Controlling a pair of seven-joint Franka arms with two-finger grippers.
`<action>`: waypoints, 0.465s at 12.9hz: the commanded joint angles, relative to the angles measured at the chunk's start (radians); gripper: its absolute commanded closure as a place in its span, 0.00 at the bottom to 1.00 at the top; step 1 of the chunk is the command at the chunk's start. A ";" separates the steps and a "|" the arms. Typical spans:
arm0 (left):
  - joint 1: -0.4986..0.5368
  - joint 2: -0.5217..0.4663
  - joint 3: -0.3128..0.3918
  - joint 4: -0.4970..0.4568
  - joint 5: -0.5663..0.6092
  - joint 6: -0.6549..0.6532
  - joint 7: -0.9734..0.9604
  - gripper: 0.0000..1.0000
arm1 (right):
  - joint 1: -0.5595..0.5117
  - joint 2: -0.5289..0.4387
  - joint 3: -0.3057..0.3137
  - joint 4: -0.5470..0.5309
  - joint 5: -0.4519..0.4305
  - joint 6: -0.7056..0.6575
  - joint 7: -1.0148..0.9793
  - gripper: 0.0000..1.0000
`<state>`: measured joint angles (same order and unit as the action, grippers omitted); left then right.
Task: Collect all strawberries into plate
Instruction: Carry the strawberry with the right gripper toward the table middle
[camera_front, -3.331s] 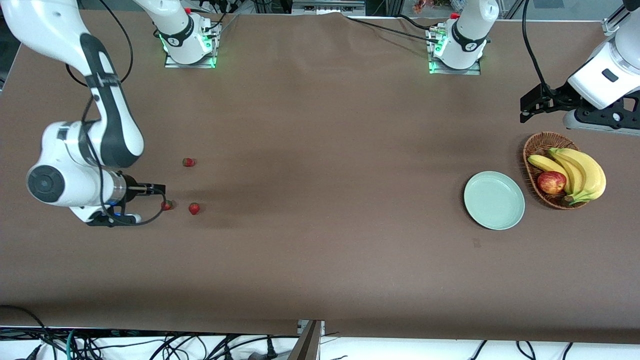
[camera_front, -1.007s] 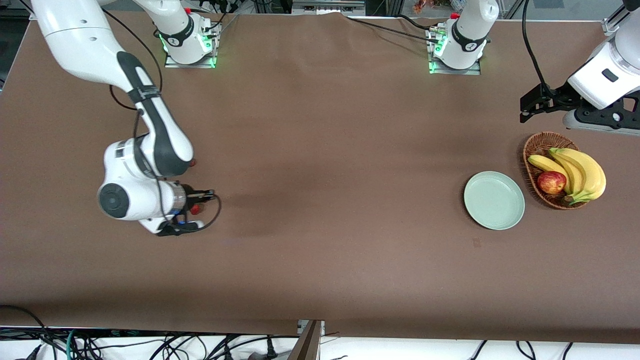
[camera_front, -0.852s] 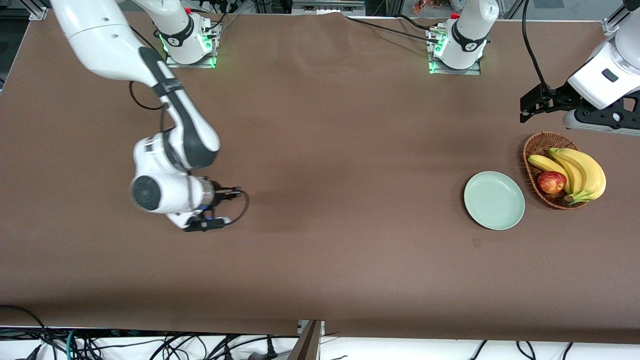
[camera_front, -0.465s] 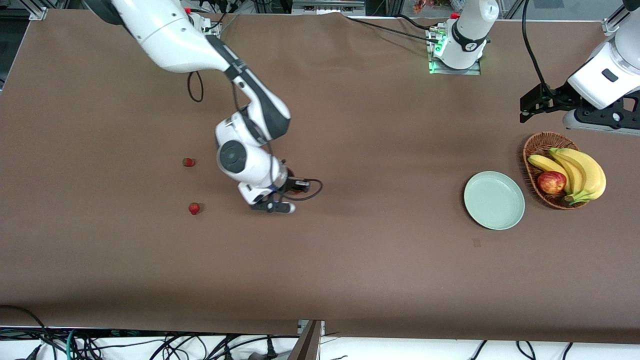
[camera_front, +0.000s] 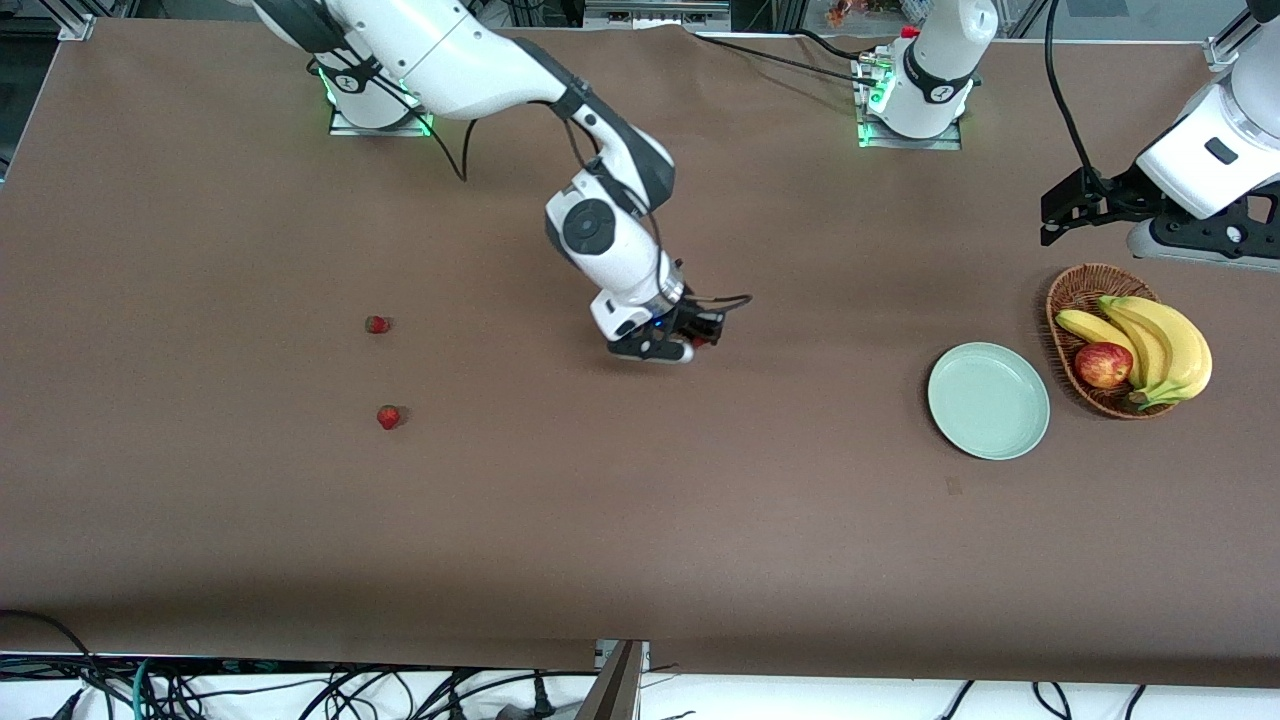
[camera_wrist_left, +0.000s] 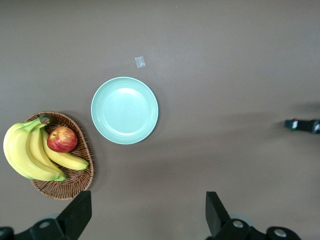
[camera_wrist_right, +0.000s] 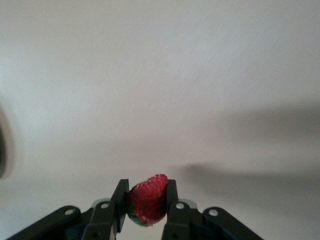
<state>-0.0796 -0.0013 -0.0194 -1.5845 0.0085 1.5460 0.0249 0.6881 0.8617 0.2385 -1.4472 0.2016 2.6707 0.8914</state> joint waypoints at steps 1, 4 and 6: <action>0.014 0.017 0.003 0.034 -0.030 -0.026 0.010 0.00 | 0.066 0.104 -0.031 0.149 0.006 0.008 0.061 0.86; 0.023 0.026 0.010 0.029 -0.030 -0.033 0.018 0.00 | 0.126 0.175 -0.061 0.212 0.006 0.070 0.063 0.86; 0.011 0.060 0.004 0.031 -0.030 -0.069 0.020 0.00 | 0.137 0.189 -0.061 0.212 0.006 0.098 0.063 0.84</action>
<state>-0.0658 0.0162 -0.0113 -1.5847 0.0082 1.5152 0.0257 0.8008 1.0163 0.1913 -1.2834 0.2016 2.7485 0.9408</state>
